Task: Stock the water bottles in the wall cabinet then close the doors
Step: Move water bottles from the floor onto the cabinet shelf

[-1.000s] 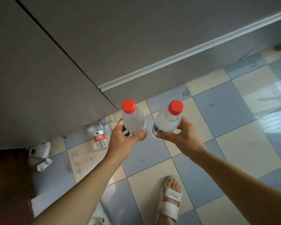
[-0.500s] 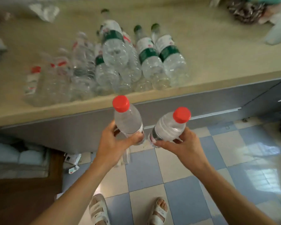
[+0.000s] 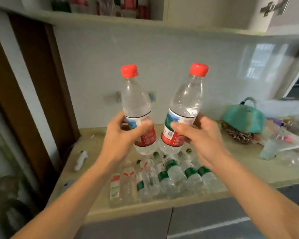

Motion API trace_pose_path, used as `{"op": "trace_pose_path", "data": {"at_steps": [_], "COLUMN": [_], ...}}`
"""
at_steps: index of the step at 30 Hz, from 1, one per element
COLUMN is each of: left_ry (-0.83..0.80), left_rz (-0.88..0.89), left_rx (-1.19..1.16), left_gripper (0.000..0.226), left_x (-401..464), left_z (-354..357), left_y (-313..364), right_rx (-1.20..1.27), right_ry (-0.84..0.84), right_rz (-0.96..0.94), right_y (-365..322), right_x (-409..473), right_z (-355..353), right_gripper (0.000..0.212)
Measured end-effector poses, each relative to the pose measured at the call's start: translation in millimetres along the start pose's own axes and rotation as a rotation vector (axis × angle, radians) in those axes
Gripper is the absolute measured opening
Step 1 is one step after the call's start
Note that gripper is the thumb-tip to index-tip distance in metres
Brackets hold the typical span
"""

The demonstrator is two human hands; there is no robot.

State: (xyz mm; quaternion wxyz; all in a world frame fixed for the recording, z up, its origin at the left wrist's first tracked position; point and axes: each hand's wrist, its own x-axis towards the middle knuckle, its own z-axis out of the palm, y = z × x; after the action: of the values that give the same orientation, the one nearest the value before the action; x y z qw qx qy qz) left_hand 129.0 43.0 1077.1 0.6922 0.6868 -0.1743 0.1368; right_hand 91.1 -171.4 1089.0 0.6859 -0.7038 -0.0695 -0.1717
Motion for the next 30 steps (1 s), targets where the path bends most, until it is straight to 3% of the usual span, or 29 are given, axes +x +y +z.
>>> {"op": "trace_pose_path", "data": {"at_steps": [7,10,15,22,30], "left_ry": [0.063,0.078,0.170,0.316,0.415], "left_rz": [0.138,0.168,0.222,0.217,0.227], "left_rx": [-0.024,0.007,0.060,0.191,0.309], "left_gripper": [0.039,0.028,0.028,0.053,0.052], "left_x": [98.4,141.9,197.8,264.9,357.8], "left_z": [-45.7,-50.8,-51.1,-58.9,-79.3], "left_y": [115.3,156.8,204.6,221.3,216.0], "right_rx": [0.060,0.068,0.062,0.081,0.052], "right_ry": [0.052,0.076,0.072,0.015,-0.030], "right_rz": [-0.146,-0.196,-0.283,-0.321,-0.308], "right_y": [-120.8,-162.6,-214.1,-224.9,-217.6], "right_x": [73.8,114.0,182.5,278.5,360.1], "right_z": [54.3,63.2,64.9,64.3,87.1], "right_gripper": [0.042,0.037,0.042,0.036,0.034]}}
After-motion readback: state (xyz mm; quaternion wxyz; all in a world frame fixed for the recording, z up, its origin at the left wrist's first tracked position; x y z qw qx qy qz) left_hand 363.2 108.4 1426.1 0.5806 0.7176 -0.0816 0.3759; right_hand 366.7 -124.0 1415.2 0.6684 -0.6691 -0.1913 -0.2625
